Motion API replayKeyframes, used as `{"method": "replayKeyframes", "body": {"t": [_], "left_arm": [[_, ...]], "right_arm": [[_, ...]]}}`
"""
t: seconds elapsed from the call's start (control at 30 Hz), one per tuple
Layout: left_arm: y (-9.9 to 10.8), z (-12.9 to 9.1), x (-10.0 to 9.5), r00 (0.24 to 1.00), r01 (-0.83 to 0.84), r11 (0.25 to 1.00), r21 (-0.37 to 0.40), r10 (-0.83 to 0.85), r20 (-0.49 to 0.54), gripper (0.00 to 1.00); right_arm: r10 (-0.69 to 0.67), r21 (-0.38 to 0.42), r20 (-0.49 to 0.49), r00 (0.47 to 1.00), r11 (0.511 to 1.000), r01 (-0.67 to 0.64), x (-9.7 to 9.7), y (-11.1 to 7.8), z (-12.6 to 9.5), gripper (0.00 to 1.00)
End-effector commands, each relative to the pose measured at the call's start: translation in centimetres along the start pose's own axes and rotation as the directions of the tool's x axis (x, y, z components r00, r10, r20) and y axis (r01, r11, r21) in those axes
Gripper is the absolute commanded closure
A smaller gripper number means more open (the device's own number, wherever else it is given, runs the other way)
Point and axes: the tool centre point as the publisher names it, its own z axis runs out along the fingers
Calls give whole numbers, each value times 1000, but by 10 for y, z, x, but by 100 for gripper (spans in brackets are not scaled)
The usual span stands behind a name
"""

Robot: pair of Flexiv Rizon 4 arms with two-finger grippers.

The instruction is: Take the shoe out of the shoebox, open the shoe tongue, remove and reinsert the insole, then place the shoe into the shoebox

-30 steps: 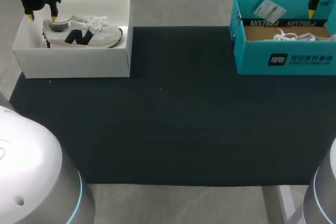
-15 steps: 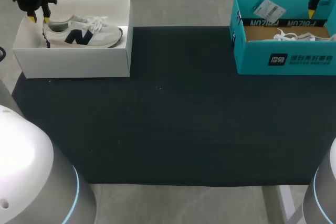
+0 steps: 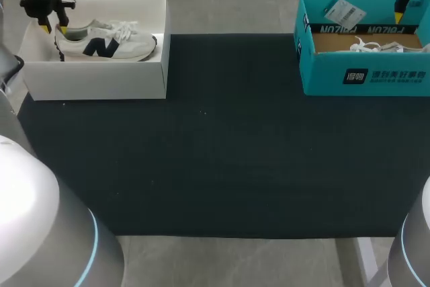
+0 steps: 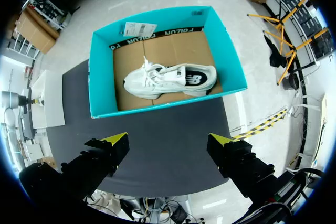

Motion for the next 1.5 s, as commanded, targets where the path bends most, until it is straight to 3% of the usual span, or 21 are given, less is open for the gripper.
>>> {"method": "replayKeyframes", "body": {"t": [0.03,0.37,0.63,0.97,1.17,1.27,1.5], "left_arm": [[16,12,5,1000,-17,999,38,16,16,53],[19,31,13,999,0,997,80,-4,48,53],[21,44,11,998,-4,993,119,-4,68,43],[23,47,9,997,-8,990,139,-3,75,69],[22,48,12,998,-13,988,153,3,65,77],[21,46,15,998,-15,988,154,5,63,98],[17,26,19,999,7,991,137,-14,50,100]], "right_arm": [[0,-1,-3,1000,1000,0,0,0,0,0],[0,-1,-3,1000,1000,0,0,0,0,0],[0,-1,-3,1000,1000,0,0,0,0,0],[0,-1,-3,1000,1000,0,0,0,0,0],[0,-1,-3,1000,1000,0,0,0,0,0],[0,-1,-3,1000,1000,0,0,0,0,0],[0,-1,-3,1000,1000,0,0,0,0,0]]}}
